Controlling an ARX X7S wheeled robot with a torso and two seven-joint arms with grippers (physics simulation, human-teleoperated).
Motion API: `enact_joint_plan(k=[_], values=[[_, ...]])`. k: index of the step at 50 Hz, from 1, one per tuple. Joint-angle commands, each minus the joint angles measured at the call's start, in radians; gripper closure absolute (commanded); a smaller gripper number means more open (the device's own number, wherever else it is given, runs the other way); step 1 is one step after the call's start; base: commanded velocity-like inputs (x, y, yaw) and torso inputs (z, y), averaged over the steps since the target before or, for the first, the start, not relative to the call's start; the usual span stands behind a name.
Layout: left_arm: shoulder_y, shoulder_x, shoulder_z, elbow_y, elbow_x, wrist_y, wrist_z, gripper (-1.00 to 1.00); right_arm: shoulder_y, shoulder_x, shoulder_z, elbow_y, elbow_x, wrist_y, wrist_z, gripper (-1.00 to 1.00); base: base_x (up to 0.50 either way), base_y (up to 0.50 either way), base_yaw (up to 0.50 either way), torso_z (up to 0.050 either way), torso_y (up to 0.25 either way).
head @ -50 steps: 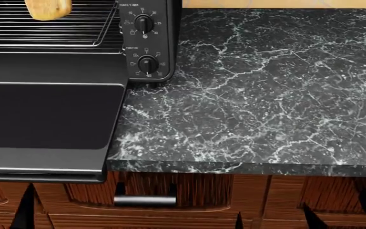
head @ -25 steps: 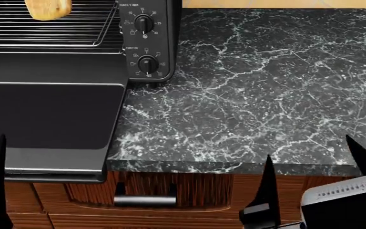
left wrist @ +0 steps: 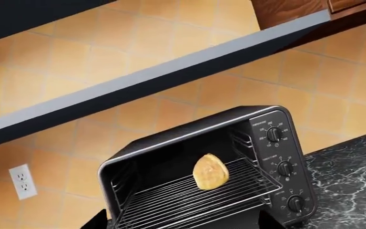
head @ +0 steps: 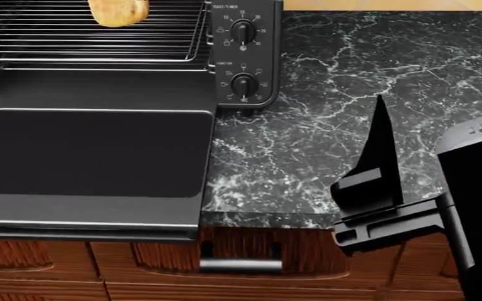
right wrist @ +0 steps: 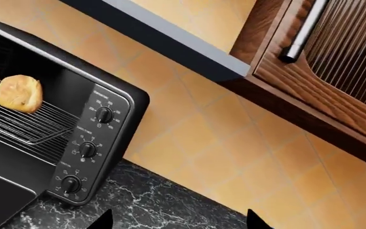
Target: Pick the bread from the top rack and place it on the plate on the counter.
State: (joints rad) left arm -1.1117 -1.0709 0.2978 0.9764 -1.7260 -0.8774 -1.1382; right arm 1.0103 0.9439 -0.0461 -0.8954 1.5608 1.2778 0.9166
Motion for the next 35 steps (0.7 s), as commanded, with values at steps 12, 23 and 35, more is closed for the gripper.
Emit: enact_joint_plan(k=[12, 23, 35], values=[[-0.13, -0.029, 0.026, -0.008, -0.122, -0.028, -0.066, -1.0, 0.175, 0.008, -0.046, 0.046, 0.133, 0.007, 0.051, -1.0, 0.0, 0.5, 0.0, 0.05, 0.003], [-0.164, -0.023, 0.034, -0.022, -0.139, -0.044, -0.069, -1.0, 0.191, 0.017, -0.056, 0.046, 0.169, -0.009, 0.079, -1.0, 0.0, 0.5, 0.0, 0.05, 0.003], [-0.304, 0.018, 0.077, -0.111, -0.181, -0.106, -0.059, -1.0, 0.326, 0.023, -0.113, 0.099, 0.24, -0.001, 0.135, -1.0, 0.0, 0.25, 0.0, 0.05, 0.003]])
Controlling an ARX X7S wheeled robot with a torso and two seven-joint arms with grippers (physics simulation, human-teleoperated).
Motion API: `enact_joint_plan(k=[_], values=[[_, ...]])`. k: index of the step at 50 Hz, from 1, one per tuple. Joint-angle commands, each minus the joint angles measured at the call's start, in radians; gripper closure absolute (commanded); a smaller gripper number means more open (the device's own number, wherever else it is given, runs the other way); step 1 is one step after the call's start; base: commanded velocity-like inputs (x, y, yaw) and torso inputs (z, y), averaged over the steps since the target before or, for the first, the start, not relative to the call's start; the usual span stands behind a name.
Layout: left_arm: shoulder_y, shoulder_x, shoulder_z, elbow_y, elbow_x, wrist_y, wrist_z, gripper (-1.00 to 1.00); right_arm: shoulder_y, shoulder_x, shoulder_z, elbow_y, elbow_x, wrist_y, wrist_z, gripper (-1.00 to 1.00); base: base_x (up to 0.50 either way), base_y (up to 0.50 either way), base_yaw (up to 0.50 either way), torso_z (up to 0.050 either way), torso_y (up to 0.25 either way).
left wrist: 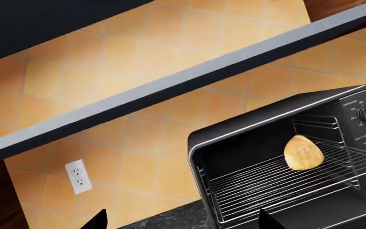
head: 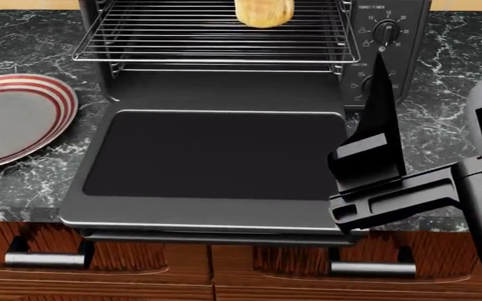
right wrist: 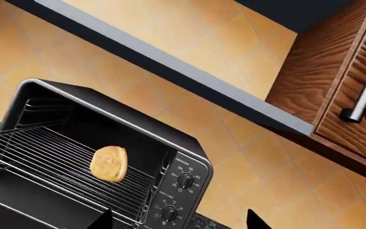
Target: Pick the bread from the top rack and place it on the plate on the counter.
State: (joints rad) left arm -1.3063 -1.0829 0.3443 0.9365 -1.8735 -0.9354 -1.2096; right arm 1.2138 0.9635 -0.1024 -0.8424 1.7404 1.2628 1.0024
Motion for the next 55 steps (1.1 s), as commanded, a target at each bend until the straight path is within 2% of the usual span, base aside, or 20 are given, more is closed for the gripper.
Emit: enact_joint_plan(k=[1, 7, 13, 22, 31, 40, 55], values=[[-0.133, 0.042, 0.043, -0.087, -0.037, -0.06, 0.01, -1.0, 0.148, -0.002, -0.07, 0.059, 0.067, 0.019, 0.053, -1.0, 0.0, 0.0, 0.0, 0.05, 0.002], [-0.288, 0.117, 0.115, -0.188, -0.088, -0.118, -0.026, -1.0, 0.282, -0.039, -0.141, 0.11, 0.08, 0.061, 0.071, -1.0, 0.0, 0.0, 0.0, 0.05, 0.003], [-0.383, 0.146, 0.142, -0.259, -0.093, -0.167, -0.005, -1.0, 0.348, -0.066, -0.176, 0.125, 0.068, 0.089, 0.063, -1.0, 0.1, 0.0, 0.0, 0.05, 0.003], [-0.397, 0.158, 0.146, -0.287, -0.056, -0.186, 0.033, -1.0, 0.392, -0.059, -0.196, 0.129, 0.097, 0.089, 0.076, -1.0, 0.35, 0.0, 0.0, 0.05, 0.003], [-0.416, 0.146, 0.148, -0.288, -0.078, -0.183, 0.021, -1.0, 0.415, -0.055, -0.209, 0.126, 0.113, 0.085, 0.086, -1.0, 0.37, 0.01, 0.0, 0.05, 0.004], [-0.422, 0.15, 0.16, -0.286, -0.086, -0.182, 0.014, -1.0, 0.434, -0.047, -0.212, 0.127, 0.127, 0.074, 0.09, -1.0, 0.42, 0.32, 0.0, 0.05, 0.003], [-0.428, 0.184, 0.195, -0.289, -0.074, -0.192, 0.014, -1.0, 0.369, 0.008, -0.155, 0.125, 0.117, 0.022, 0.08, -1.0, 0.42, 0.28, 0.0, 0.05, 0.003]])
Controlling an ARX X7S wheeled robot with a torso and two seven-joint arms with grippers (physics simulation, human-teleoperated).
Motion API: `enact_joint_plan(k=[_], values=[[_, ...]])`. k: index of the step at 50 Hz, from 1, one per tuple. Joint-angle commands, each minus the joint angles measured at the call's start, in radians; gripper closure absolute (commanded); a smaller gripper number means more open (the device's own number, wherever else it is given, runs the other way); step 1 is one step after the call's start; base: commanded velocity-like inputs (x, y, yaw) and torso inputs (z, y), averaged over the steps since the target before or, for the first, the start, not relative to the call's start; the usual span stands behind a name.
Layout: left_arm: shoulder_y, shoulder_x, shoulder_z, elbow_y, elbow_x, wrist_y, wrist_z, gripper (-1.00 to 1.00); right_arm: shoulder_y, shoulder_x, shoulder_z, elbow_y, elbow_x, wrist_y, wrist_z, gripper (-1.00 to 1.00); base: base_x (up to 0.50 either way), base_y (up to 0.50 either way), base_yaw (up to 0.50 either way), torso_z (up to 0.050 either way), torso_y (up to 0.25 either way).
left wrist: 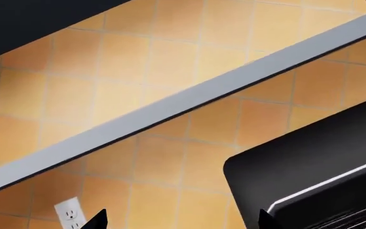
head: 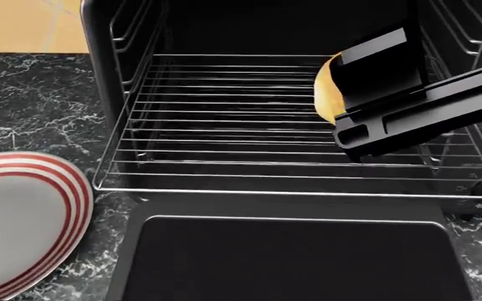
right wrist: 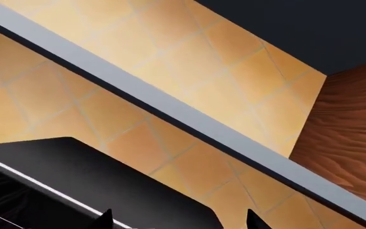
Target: Pick the bread from the top rack and place it on the plate on the counter.
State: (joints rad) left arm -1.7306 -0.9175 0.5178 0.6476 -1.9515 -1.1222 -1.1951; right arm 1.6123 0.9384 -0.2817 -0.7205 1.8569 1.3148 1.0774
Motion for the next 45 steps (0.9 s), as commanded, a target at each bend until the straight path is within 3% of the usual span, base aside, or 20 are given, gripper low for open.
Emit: enact_joint_plan(k=[1, 3, 10, 22, 32, 38, 45], values=[[-0.002, 0.022, 0.031, -0.001, 0.006, -0.01, -0.004, -1.0, -0.032, 0.037, 0.031, 0.007, 0.0, -0.034, 0.002, -1.0, 0.1, 0.06, 0.0, 0.026, 0.0], [0.031, 0.033, 0.02, -0.007, 0.043, 0.005, 0.027, -1.0, -0.02, 0.038, 0.022, 0.015, 0.014, -0.035, 0.01, -1.0, 0.03, 0.03, 0.0, 0.0, 0.0], [0.183, 0.105, -0.007, -0.094, 0.225, 0.062, 0.31, -1.0, 0.063, 0.016, -0.016, 0.044, 0.049, -0.021, 0.017, -1.0, 0.0, 0.0, 0.0, 0.0, 0.0], [0.322, 0.194, 0.04, -0.193, 0.364, 0.122, 0.54, -1.0, 0.191, -0.004, -0.076, 0.101, 0.1, 0.006, 0.033, -1.0, 0.0, 0.0, 0.0, 0.0, 0.0], [0.29, 0.272, 0.077, -0.302, 0.374, 0.114, 0.654, -1.0, 0.312, -0.04, -0.126, 0.183, 0.13, 0.035, 0.023, -1.0, 0.0, 0.0, 0.0, 0.0, 0.0], [0.281, 0.297, 0.108, -0.416, 0.42, 0.11, 0.825, -1.0, 0.36, -0.046, -0.158, 0.209, 0.158, 0.043, 0.037, -1.0, 0.0, 0.0, 0.0, 0.0, 0.0], [0.255, 0.354, 0.149, -0.486, 0.435, 0.091, 0.888, -1.0, 0.391, -0.081, -0.169, 0.251, 0.121, 0.061, 0.001, -1.0, 0.0, 0.0, 0.0, 0.0, 0.0]])
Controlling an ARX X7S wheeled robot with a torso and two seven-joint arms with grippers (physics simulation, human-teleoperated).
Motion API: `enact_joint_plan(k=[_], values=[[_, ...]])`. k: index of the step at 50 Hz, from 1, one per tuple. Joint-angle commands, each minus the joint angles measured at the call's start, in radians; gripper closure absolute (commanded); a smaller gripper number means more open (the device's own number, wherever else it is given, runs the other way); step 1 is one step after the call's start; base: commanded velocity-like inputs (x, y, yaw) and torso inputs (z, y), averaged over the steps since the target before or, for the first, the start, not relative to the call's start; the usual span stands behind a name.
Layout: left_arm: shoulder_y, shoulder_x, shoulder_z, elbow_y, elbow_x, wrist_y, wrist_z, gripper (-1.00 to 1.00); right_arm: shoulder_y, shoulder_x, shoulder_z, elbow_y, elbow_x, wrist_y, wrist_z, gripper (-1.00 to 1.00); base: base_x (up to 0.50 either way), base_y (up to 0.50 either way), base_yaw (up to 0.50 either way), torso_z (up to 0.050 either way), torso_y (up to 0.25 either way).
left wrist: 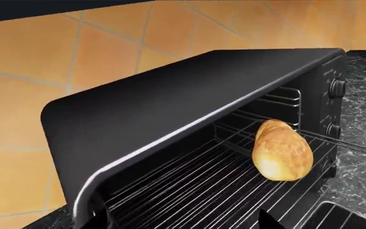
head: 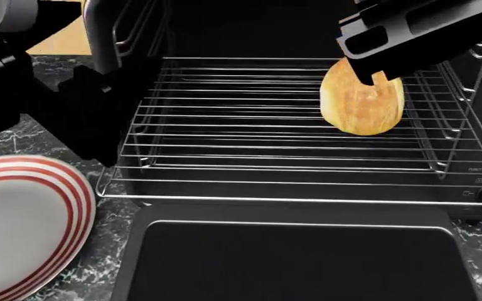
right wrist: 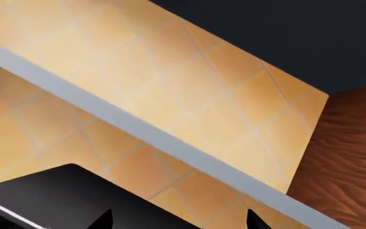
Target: Pick the bread from the top rack and place it on the plate on the counter.
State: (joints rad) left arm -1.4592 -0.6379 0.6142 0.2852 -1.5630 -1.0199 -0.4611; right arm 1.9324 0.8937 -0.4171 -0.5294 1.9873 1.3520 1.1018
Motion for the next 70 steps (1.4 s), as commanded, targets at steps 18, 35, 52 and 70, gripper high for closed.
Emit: enact_joint_plan(k=[18, 35, 52, 70], values=[[-0.064, 0.277, 0.194, -0.374, 0.244, 0.051, 0.361, -1.0, 0.065, -0.02, -0.033, 0.051, -0.014, 0.017, -0.052, -1.0, 0.0, 0.0, 0.0, 0.0, 0.0], [-0.078, 0.45, 0.293, -0.606, 0.381, 0.164, 0.548, -1.0, 0.094, -0.012, -0.044, 0.064, -0.027, 0.032, -0.078, -1.0, 0.0, 0.0, 0.0, 0.0, 0.0], [-0.107, 0.564, 0.35, -0.816, 0.459, 0.246, 0.669, -1.0, 0.124, -0.006, -0.064, 0.07, -0.019, 0.036, -0.083, -1.0, 0.0, 0.0, 0.0, 0.0, 0.0], [-0.212, 0.637, 0.61, -0.99, 0.294, 0.404, 0.72, -1.0, 0.129, 0.025, -0.062, 0.061, -0.015, 0.032, -0.098, -1.0, 0.0, 0.0, 0.0, 0.0, 0.0]])
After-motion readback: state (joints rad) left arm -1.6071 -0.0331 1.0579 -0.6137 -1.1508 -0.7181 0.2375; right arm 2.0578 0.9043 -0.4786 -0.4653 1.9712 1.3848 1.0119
